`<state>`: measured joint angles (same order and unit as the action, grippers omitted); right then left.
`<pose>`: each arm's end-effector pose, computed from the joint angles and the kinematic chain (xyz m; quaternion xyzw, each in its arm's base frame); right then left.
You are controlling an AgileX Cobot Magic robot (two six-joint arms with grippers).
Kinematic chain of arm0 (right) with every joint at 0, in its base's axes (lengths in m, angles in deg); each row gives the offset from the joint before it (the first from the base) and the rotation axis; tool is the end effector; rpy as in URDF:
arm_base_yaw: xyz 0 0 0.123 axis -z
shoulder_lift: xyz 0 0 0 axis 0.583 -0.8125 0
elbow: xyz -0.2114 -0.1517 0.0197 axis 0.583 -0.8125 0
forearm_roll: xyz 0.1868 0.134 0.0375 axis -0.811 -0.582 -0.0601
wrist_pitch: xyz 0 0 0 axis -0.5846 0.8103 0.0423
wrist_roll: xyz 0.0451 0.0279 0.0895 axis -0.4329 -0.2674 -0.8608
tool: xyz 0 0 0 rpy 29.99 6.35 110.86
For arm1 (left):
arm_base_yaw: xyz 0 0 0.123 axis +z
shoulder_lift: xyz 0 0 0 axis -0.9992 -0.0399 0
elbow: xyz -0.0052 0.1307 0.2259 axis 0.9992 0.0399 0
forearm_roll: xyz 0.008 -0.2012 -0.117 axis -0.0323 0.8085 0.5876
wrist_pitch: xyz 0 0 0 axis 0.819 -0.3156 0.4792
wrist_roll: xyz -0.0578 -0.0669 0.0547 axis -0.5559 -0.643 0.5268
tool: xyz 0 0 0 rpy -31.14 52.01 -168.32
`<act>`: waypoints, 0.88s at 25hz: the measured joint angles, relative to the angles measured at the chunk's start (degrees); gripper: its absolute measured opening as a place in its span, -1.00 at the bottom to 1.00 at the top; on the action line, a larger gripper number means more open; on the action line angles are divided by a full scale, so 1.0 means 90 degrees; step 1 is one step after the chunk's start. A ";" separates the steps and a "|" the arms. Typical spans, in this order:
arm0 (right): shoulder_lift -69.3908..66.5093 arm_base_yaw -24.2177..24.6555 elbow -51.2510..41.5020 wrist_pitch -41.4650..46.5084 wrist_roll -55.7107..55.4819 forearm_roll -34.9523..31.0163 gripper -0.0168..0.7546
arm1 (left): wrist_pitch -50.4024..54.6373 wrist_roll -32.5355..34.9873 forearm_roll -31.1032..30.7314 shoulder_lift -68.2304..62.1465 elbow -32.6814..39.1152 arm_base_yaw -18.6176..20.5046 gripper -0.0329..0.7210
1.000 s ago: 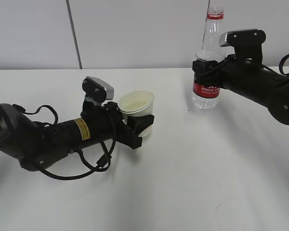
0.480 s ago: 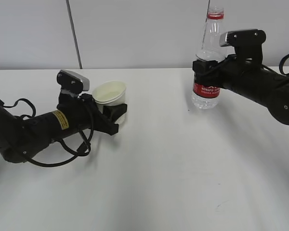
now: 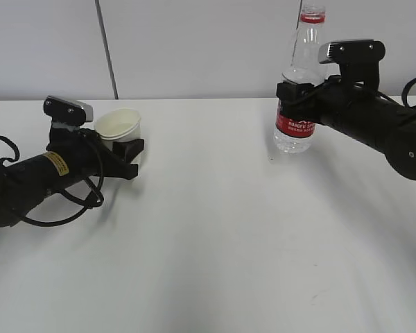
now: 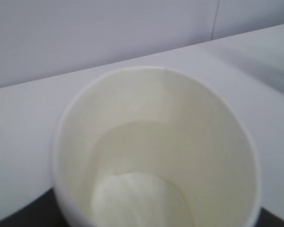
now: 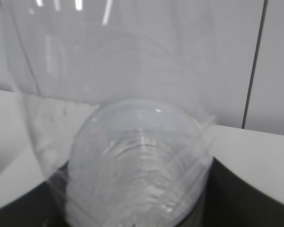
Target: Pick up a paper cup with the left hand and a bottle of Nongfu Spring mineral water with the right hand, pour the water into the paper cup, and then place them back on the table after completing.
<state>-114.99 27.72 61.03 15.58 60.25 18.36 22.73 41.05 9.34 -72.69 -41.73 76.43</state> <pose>0.3874 0.0727 0.1668 -0.1087 0.7638 0.1137 0.6260 0.3676 -0.1133 0.0880 0.1974 0.7564 -0.2070 0.5883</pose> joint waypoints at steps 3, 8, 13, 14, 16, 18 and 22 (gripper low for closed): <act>0.0000 0.0000 0.0000 -0.0014 -0.0104 -0.0005 0.10 | 0.0105 0.0163 0.0215 0.0000 0.0000 0.0088 0.10; 0.0000 0.0000 0.0000 -0.0027 -0.0133 -0.0015 0.10 | 0.0158 0.0255 0.0419 -0.0023 0.0000 0.0125 0.10; 0.0000 0.0000 0.0000 -0.0027 -0.0157 -0.0015 0.10 | 0.0159 0.0358 0.0657 -0.0235 0.0000 0.0125 0.10; 0.0000 0.0000 0.0000 -0.0027 -0.0157 -0.0015 0.10 | 0.0130 0.0366 0.0693 -0.0268 0.0000 0.0125 0.10; 0.0000 0.0000 0.0000 -0.0027 -0.0157 -0.0020 0.10 | 0.0053 0.0399 0.0755 -0.0310 -0.0008 0.0125 0.10; 0.0000 0.0000 0.0000 -0.0027 -0.0157 -0.0020 0.10 | -0.0022 0.0437 0.0796 -0.0356 -0.0020 0.0125 0.10; 0.0000 0.0000 0.0000 -0.0030 -0.0157 -0.0020 0.10 | -0.0202 0.0449 0.0845 -0.0454 -0.0045 0.0125 0.10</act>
<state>-114.99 27.72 61.03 15.31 58.84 18.18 20.91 45.10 16.95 -76.78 -42.13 77.55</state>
